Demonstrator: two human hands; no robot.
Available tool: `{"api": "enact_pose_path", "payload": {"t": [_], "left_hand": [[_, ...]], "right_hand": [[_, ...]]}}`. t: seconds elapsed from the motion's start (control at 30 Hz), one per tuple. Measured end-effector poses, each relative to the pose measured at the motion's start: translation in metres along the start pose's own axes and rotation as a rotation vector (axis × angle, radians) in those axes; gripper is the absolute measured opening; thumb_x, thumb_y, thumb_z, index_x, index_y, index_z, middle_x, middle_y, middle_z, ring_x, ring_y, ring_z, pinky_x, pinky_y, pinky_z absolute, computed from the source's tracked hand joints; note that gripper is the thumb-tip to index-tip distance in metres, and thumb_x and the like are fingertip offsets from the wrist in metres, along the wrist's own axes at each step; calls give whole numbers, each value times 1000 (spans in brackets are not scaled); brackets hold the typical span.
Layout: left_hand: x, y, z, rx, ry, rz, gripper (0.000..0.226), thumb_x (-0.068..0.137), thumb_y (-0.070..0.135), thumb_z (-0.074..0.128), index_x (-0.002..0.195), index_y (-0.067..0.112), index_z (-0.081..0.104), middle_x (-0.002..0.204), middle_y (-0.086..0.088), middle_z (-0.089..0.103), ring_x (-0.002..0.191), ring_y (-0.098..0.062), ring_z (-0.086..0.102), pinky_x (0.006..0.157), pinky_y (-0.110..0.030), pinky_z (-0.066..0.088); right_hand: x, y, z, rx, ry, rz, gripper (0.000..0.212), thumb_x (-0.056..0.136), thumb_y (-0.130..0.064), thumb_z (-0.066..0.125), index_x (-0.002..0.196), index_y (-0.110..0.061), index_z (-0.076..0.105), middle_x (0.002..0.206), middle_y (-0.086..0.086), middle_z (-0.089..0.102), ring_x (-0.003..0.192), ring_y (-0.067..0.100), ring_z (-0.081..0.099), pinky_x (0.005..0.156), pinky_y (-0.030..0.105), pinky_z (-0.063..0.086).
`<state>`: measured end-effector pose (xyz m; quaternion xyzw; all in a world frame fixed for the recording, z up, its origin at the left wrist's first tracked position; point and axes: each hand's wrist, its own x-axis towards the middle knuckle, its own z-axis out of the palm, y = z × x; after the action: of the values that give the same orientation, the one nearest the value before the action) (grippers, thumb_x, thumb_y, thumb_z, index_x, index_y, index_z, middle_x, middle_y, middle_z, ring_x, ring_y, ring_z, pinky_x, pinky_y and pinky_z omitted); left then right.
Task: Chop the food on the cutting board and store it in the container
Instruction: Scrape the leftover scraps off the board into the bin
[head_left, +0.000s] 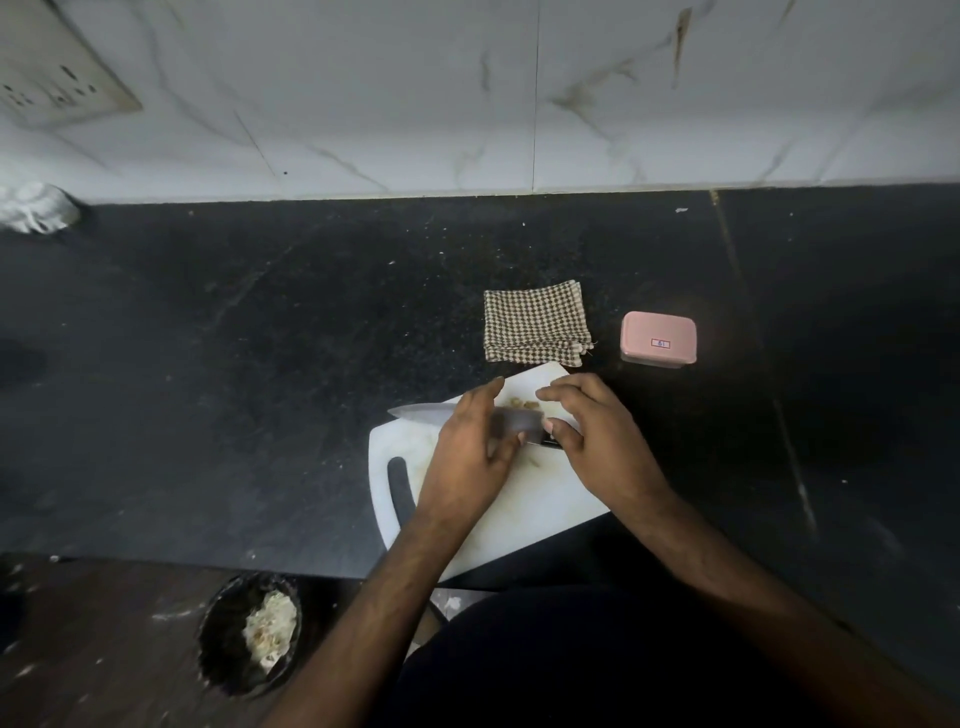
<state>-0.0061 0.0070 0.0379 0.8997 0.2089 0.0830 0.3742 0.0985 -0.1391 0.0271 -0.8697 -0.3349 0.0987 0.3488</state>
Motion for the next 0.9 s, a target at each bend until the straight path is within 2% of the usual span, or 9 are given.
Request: {"api": "enact_pose_path", "payload": {"t": [0.1, 0.2, 0.33, 0.57, 0.67, 0.73, 0.77, 0.83, 0.9], "left_hand": [[-4, -7, -1, 7, -8, -12, 61, 95, 23, 72, 150, 14, 47, 146, -3, 55, 131, -17, 51, 106, -23, 38], [-5, -10, -1, 25, -27, -35, 62, 95, 23, 71, 151, 14, 45, 148, -2, 53, 134, -16, 49, 108, -23, 36], [-4, -10, 3, 53, -53, -30, 65, 94, 22, 72, 152, 14, 43, 150, -3, 51, 136, -17, 48, 107, -18, 31], [5, -14, 5, 156, -117, 5, 77, 88, 21, 79, 155, 17, 39, 152, -4, 46, 137, -21, 46, 114, -35, 41], [10, -16, 3, 295, -122, 38, 81, 85, 30, 81, 154, 15, 41, 152, -7, 45, 139, -25, 42, 122, -39, 29], [13, -16, 1, 407, -105, 51, 73, 88, 30, 77, 152, 19, 44, 148, -5, 46, 141, -25, 39, 126, -42, 13], [15, -14, 1, 445, -89, 58, 65, 91, 25, 74, 149, 21, 47, 143, -3, 49, 139, -23, 41, 125, -43, 11], [20, -9, 0, 495, -63, 80, 48, 95, 15, 65, 140, 23, 54, 133, -1, 54, 130, -22, 47, 123, -43, 16], [26, -3, 1, 535, -78, 89, 39, 99, 17, 58, 137, 23, 54, 130, -2, 54, 124, -21, 47, 117, -40, 25]], "right_hand": [[-4, 3, 6, -81, -68, 35, 32, 91, -11, 71, 122, -17, 68, 121, -3, 55, 114, 15, 50, 97, 29, 46], [-8, 6, 8, -196, -126, 71, 32, 90, -19, 74, 121, -22, 67, 118, -3, 56, 111, 18, 51, 94, 39, 48], [-8, 9, 9, -307, -164, 123, 39, 90, -27, 74, 127, -27, 62, 123, -4, 56, 113, 18, 50, 96, 38, 44], [-7, 9, 6, -211, -176, 126, 37, 93, -19, 70, 129, -16, 65, 122, -1, 58, 114, 18, 49, 96, 37, 46], [-11, 9, 0, -178, -103, 81, 35, 92, -16, 72, 126, -17, 66, 118, -3, 57, 110, 16, 48, 94, 35, 48], [-11, 10, -4, -153, -75, 60, 34, 92, -15, 72, 126, -17, 66, 117, -5, 56, 109, 14, 48, 94, 33, 49], [-11, 11, -6, -145, -67, 58, 34, 92, -15, 71, 126, -17, 66, 116, -5, 56, 108, 13, 47, 93, 32, 48], [-11, 14, -9, -151, -62, 58, 35, 92, -15, 72, 126, -19, 66, 116, -5, 56, 107, 13, 47, 93, 35, 49], [-11, 16, -12, -199, -54, 52, 35, 91, -16, 72, 125, -22, 65, 118, -6, 56, 108, 14, 47, 92, 37, 49]]}}
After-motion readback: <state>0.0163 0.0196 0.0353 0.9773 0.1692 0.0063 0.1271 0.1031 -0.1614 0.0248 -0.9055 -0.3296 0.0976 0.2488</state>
